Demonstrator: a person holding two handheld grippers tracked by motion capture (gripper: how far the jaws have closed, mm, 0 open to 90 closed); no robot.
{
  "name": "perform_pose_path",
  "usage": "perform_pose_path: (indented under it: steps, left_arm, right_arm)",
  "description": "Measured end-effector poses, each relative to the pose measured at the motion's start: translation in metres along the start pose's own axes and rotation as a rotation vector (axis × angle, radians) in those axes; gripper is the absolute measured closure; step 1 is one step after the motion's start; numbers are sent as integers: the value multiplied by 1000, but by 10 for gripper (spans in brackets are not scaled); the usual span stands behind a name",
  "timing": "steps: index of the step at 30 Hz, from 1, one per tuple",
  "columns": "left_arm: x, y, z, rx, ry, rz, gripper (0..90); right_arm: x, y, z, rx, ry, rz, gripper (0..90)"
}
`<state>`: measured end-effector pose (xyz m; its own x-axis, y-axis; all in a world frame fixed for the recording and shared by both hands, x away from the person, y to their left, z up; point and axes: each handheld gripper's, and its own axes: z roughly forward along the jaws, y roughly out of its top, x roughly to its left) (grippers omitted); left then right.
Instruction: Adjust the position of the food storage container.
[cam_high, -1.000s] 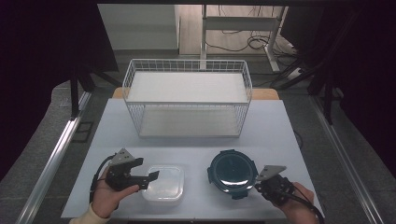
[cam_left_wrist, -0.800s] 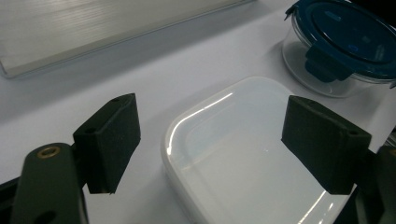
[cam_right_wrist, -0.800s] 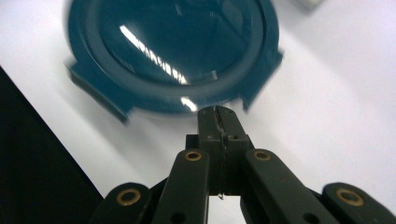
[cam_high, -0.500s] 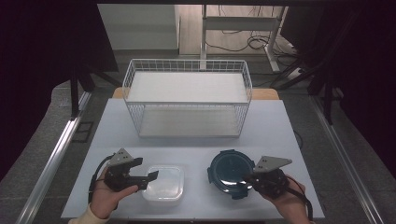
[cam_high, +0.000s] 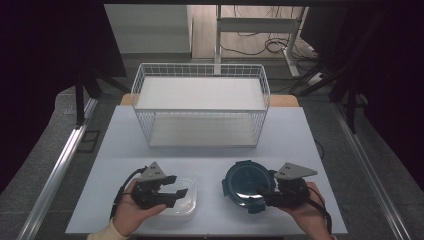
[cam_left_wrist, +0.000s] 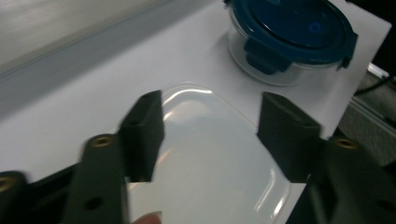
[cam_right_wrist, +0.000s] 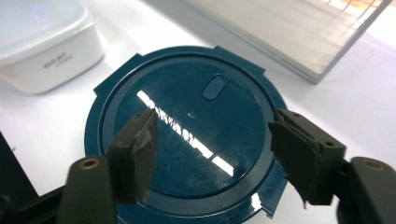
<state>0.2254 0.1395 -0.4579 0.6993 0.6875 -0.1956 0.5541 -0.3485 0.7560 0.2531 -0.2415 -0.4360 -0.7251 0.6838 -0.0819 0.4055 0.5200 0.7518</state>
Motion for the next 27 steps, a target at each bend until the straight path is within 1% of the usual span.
perform_pose_path:
  steps: [1, 3, 5, 7, 9, 10, 12, 13, 15, 16, 18, 19, 20, 21, 23, 25, 27]
  left_arm:
    - [-3, 2, 4, 19, -11, 16, 466]
    - [-10, 6, 13, 54, -21, 44, 567]
    - [-16, 12, 23, 93, -37, 73, 689]
    - [-23, 18, 32, 138, -62, 99, 824]
    - [-32, 24, 43, 183, -72, 126, 897]
    - [-37, 26, 48, 209, -75, 149, 900]
    - [-45, 28, 58, 247, -75, 169, 900]
    - [-47, 29, 62, 265, -64, 185, 900]
    - [-50, 28, 70, 305, -47, 205, 900]
    - [-50, 27, 73, 323, -37, 208, 900]
    - [-51, 24, 78, 358, -5, 225, 900]
    - [-50, 23, 79, 373, -3, 233, 900]
    - [-49, 22, 79, 378, -12, 230, 900]
    - [-49, 21, 79, 384, -11, 233, 900]
    - [-47, 20, 78, 395, 12, 239, 900]
    - [-42, 18, 77, 393, 28, 228, 900]
    - [-36, 15, 74, 390, 25, 208, 900]
  right_arm:
    - [0, 0, 0, 0, 0, 0, 296]
    - [1, -3, -2, -23, -17, 6, 279]
    - [0, -5, -1, -28, -16, 15, 270]
    - [-1, -7, 0, -30, -13, 19, 268]
    - [-2, -9, 1, -26, -13, 21, 262]
    - [-2, -9, 1, -25, -14, 23, 261]
    - [-2, -11, 1, -25, -12, 27, 262]
    - [-2, -12, 1, -27, -15, 29, 262]
    - [-2, -14, 0, -30, -20, 28, 262]
    - [-2, -14, -1, -31, -20, 31, 262]
    - [-2, -15, -1, -34, -23, 33, 262]
    - [-2, -15, -2, -34, -23, 36, 262]
    - [-3, -16, -2, -37, -24, 37, 262]
    - [-3, -16, -2, -37, -24, 37, 262]
    - [-2, -15, -3, -45, -28, 35, 264]
    - [-2, -15, -3, -49, -27, 38, 264]
    - [-1, -15, -3, -48, -28, 35, 264]
